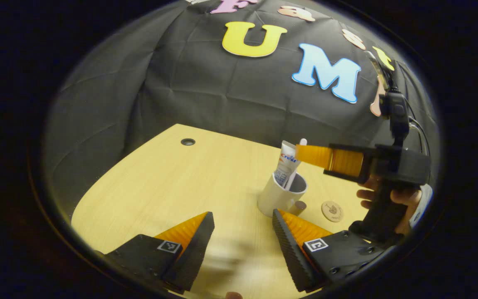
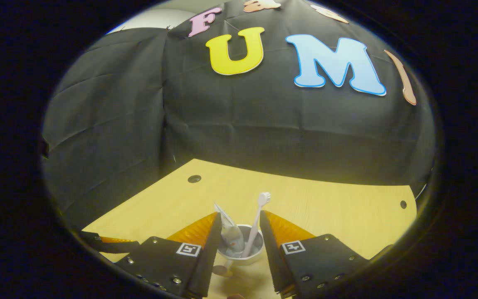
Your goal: Put the toothbrush and toothpaste on the desktop into the cup, then pick up the cup and place it on the coaster on the desktop.
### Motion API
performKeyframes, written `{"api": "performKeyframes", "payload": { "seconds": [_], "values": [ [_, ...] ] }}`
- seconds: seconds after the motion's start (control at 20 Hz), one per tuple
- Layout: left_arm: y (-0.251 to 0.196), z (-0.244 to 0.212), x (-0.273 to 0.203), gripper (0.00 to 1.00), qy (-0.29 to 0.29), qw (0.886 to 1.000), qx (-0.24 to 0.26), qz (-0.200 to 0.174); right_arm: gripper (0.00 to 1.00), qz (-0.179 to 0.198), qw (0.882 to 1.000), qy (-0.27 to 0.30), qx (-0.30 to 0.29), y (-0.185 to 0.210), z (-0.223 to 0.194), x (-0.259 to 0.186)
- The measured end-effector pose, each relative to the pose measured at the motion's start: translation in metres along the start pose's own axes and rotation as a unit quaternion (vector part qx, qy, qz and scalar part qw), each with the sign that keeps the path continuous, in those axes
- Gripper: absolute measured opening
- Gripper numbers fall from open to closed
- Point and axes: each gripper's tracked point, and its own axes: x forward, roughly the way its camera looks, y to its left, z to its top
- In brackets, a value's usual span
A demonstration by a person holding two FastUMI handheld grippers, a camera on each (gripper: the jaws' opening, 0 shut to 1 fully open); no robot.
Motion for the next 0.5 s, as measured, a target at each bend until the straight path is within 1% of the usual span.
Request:
{"api": "performKeyframes", "payload": {
  "seconds": [0.2,0.3,0.5],
  "values": [
    [-0.021,-0.002,0.001,0.92,0.014,1.0,0.016,-0.017,0.56,0.0,1.0,-0.021,0.017,-0.009,0.015,-0.033],
    [-0.037,-0.004,0.004,0.92,0.024,0.999,0.022,-0.031,0.56,-0.009,0.999,-0.028,0.018,-0.02,0.018,-0.054],
    [-0.061,-0.009,0.012,0.92,0.045,0.997,0.034,-0.049,0.56,-0.04,0.999,-0.029,0.02,-0.05,0.01,-0.097]
  ]
}}
